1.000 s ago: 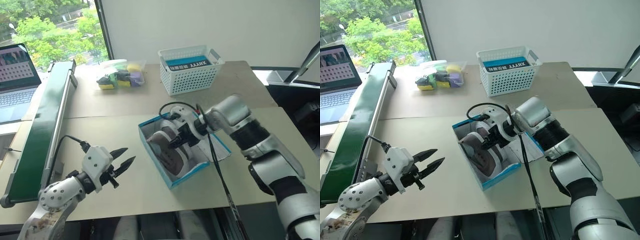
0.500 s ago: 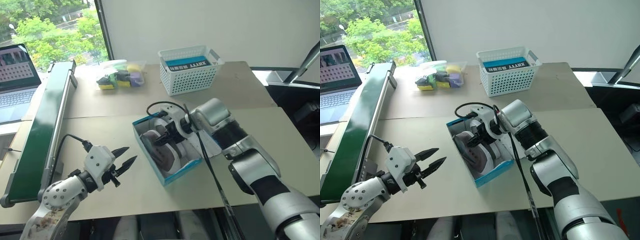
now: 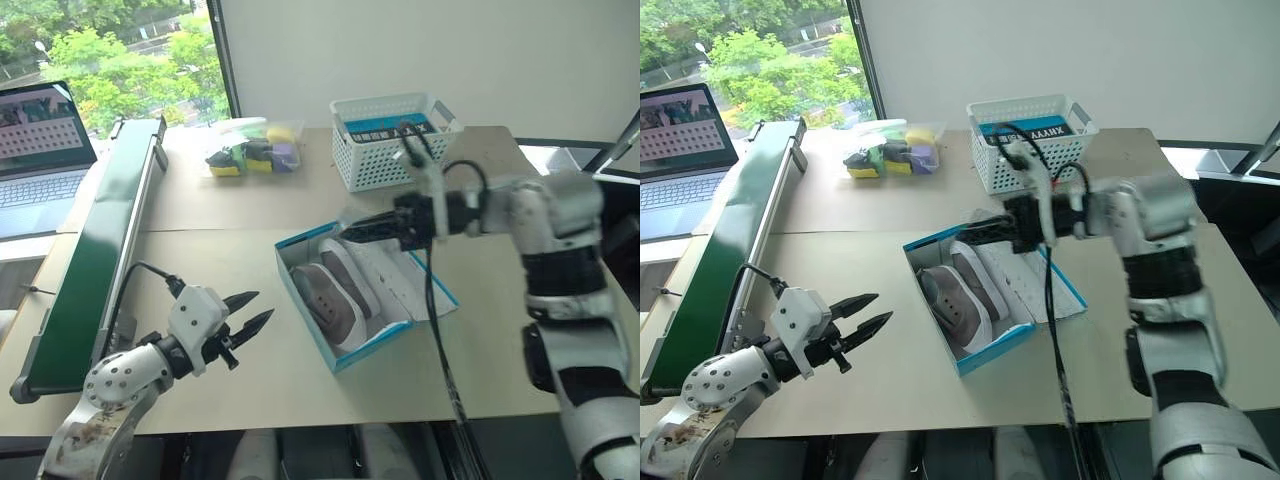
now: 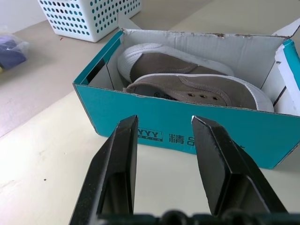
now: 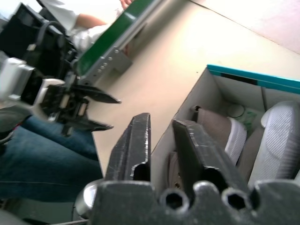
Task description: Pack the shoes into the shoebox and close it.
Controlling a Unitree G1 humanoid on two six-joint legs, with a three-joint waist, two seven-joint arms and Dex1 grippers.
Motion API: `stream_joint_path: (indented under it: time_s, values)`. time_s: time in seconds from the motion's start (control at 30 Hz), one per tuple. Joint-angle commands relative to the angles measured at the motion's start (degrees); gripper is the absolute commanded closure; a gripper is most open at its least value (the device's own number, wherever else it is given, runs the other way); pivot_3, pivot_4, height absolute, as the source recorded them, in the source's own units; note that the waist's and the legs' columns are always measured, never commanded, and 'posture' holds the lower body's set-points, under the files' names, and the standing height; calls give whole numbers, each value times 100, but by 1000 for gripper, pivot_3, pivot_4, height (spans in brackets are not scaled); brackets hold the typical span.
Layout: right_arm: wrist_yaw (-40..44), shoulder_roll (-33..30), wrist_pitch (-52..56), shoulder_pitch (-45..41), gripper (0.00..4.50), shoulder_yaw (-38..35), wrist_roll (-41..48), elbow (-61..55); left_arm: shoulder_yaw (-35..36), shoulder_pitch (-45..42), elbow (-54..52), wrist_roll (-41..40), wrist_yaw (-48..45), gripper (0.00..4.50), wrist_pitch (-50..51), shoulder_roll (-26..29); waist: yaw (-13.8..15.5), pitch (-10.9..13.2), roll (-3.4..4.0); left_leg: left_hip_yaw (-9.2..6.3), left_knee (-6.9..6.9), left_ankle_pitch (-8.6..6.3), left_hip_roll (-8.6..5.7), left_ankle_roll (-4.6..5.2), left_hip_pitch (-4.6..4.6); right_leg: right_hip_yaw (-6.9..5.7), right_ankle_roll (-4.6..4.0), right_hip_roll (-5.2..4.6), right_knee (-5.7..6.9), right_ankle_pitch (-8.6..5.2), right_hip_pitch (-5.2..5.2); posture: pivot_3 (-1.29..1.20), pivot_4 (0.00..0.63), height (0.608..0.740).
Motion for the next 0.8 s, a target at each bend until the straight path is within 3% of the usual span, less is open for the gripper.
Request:
stream_joint_path:
  time_s: [0.03,0.23,0.43,0.63,0.8]
  values:
    - [1176,-921,-757,1150,4461,-300,289,-688,21,-139,0,-97,-129,2582,-14,57,44,0,1,1,2,-2,-1,3,1,0,1,-2,-2,0,3,0,150,731]
    - [731,-1391,-1836,2661,4461,-92,-568,-885,-95,-360,234,-92,-337,2582,-60,81,-107,0,1,24,26,-6,3,9,42,26,45,3,14,-26,29,0,150,731]
    - [-950,-863,-2431,3458,4461,-29,-1637,-544,-160,-602,391,-111,-521,2582,-45,109,-90,-1,-5,25,39,-5,2,9,38,33,49,4,18,-25,26,0,150,731]
    - [-3095,62,-2587,4103,4461,-920,-2257,-207,-212,-840,552,-157,-733,2582,-13,156,-47,-2,-6,24,39,-6,-8,9,28,38,54,-4,18,-25,24,0,150,731]
    - [-4435,1528,-1895,4168,4461,-2356,-1569,-150,-289,-1014,676,-163,-840,2582,-3,135,-41,-3,-6,26,40,-6,-8,9,32,41,59,-3,19,-26,27,0,150,731]
